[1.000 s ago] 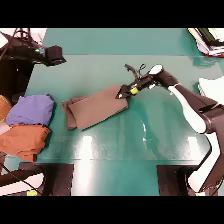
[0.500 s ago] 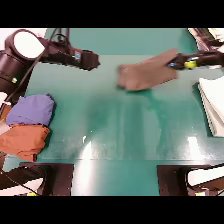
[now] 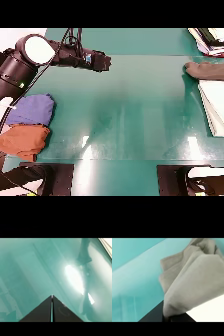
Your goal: Fold the shirts.
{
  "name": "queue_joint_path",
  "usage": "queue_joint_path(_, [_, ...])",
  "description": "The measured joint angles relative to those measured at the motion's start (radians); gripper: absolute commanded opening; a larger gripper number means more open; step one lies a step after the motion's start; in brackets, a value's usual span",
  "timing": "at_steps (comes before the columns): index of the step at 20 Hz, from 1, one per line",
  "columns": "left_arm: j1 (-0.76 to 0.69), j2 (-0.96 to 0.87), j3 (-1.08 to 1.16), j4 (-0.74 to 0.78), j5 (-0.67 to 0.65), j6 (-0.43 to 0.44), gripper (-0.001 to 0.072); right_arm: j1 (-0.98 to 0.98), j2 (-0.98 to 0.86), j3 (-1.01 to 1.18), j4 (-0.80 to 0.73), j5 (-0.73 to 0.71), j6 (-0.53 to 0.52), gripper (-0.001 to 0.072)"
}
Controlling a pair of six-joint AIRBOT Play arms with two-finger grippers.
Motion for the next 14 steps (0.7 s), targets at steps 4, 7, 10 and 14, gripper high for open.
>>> queue_joint_path(4, [-0.002,0.0,0.0,-0.001,0.004,0.0,0.0029,-0.04,-0.002,0.082,0.08,-0.019,-0.001,0.0014])
queue_joint_path(7, [-0.002,0.0,0.0,-0.001,0.004,-0.001,0.0029,-0.049,-0.002,0.187,0.101,0.04,-0.002,0.0013])
queue_joint_path(10, [-0.003,0.0,0.0,-0.001,0.004,-0.001,0.0029,-0.061,0.001,0.278,0.104,0.119,0.009,0.0014])
queue_joint_path(14, [-0.003,0.0,0.0,0.0,-0.002,-0.002,0.0029,-0.08,0.058,0.255,0.035,0.195,0.043,0.0014])
